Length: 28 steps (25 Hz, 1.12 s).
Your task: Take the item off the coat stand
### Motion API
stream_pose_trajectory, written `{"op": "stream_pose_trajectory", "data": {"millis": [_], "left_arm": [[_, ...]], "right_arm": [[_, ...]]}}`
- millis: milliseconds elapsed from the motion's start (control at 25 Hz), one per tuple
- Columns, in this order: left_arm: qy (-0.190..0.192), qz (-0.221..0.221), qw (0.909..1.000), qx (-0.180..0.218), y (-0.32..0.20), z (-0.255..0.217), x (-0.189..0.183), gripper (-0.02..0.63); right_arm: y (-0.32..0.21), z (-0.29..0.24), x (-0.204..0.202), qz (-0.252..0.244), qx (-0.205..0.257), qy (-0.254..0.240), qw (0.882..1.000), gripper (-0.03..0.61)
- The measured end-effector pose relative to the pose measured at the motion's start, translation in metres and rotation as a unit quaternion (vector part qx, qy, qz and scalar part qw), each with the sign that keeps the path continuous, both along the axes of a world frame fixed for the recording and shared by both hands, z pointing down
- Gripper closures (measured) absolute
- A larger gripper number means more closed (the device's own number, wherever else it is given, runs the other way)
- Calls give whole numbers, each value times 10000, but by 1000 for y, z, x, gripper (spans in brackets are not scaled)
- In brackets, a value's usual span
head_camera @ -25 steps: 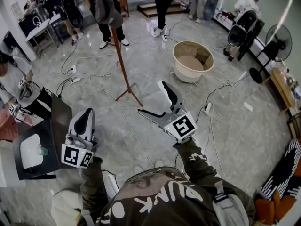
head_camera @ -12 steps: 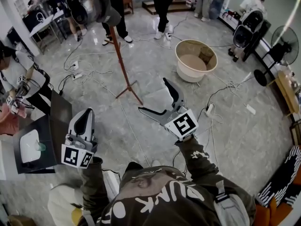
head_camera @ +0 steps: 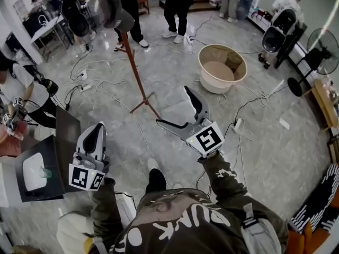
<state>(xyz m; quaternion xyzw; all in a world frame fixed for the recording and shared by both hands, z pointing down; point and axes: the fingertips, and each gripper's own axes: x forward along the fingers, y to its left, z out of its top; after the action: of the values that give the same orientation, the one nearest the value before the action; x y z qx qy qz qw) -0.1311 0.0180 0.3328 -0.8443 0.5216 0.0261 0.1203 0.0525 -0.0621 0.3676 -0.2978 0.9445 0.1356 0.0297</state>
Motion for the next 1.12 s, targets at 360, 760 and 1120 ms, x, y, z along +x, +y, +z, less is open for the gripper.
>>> {"op": "stream_pose_trajectory", "data": {"millis": [360,760,1120], "left_arm": [[195,280,9994,-33,-90,9,-47,609],[287,586,9979,-52,-183,7,-102,609],[380,683,9969,-100,-230,11,-135,609]], "right_arm": [[-81,2,-43,252,-18,146,9996,28],[-169,-9,-96,549,20,225,9982,28],[-218,-22,-131,637,74,259,9976,28]]}}
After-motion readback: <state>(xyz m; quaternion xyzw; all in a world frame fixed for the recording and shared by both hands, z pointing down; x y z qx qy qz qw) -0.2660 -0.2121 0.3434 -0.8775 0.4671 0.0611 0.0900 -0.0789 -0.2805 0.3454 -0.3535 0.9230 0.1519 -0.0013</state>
